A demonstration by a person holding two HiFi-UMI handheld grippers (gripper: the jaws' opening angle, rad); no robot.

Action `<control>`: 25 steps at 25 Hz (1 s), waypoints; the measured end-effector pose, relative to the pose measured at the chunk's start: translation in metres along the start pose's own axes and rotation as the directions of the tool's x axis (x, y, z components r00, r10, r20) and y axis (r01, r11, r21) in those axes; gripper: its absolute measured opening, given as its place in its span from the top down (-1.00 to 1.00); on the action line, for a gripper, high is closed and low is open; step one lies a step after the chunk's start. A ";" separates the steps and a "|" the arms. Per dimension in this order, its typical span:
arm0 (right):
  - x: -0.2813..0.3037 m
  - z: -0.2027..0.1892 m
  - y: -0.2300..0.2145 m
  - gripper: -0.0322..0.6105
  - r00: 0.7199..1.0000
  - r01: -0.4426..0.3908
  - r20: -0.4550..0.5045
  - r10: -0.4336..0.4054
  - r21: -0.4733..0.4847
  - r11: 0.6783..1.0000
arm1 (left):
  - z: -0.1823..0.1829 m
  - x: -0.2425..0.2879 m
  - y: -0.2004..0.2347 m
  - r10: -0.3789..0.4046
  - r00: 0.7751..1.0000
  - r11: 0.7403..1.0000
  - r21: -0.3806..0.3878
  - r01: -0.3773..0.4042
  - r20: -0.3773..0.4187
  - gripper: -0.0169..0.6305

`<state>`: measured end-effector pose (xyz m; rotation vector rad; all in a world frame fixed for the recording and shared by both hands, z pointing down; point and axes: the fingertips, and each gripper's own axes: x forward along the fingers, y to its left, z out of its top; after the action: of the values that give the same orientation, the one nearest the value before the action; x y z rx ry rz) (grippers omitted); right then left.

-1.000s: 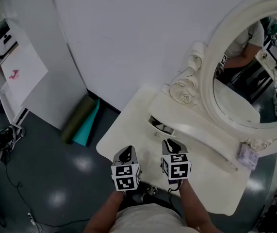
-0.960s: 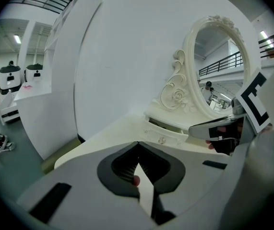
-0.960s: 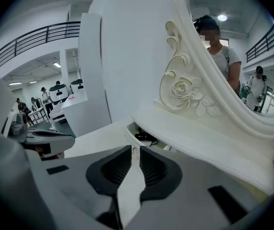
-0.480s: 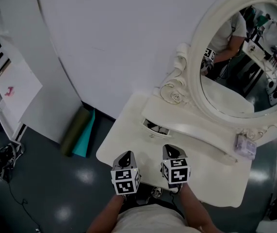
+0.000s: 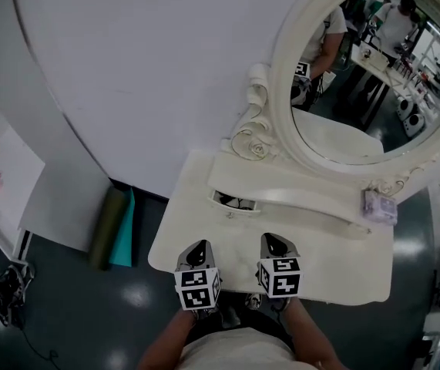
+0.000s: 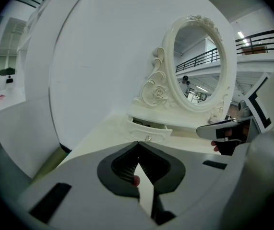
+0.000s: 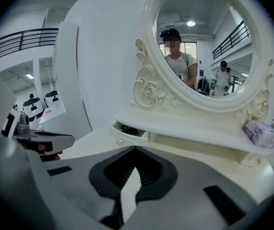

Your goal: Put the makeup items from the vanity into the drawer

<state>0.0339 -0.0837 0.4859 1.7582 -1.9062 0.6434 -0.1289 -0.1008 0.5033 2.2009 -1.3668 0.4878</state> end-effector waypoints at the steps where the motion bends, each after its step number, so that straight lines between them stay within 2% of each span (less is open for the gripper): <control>1: -0.004 -0.004 -0.001 0.85 1.000 0.015 -0.002 -0.015 0.010 1.000 | -0.002 0.000 -0.002 -0.014 1.000 1.000 0.009 0.014 -0.007 0.92; 7: -0.023 -0.017 -0.014 0.85 0.995 0.094 0.021 -0.095 0.047 0.994 | -0.002 -0.001 -0.015 -0.055 0.998 0.998 0.037 0.055 -0.012 0.92; 9: -0.026 -0.017 -0.016 0.85 0.995 0.096 0.035 -0.098 0.059 0.994 | -0.001 -0.002 -0.020 -0.056 0.998 0.997 0.047 0.057 -0.008 0.92; 14: -0.037 -0.016 -0.018 0.85 0.995 0.059 0.073 -0.064 0.073 0.996 | -0.001 -0.010 -0.032 -0.031 0.999 0.998 0.052 0.030 0.015 0.92; 21: -0.066 -0.030 -0.037 0.85 0.995 -0.018 0.098 0.008 0.105 0.994 | -0.012 -0.027 -0.049 0.048 0.998 0.999 0.001 -0.048 0.040 0.92; 25: -0.076 -0.035 -0.043 0.85 0.993 -0.055 0.112 0.042 0.108 0.993 | -0.014 -0.038 -0.058 0.075 0.996 0.997 0.017 -0.076 0.053 0.92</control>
<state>0.0827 -0.0057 0.4674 1.8551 -2.0276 0.6957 -0.0935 -0.0441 0.4812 2.1979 -1.4831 0.4753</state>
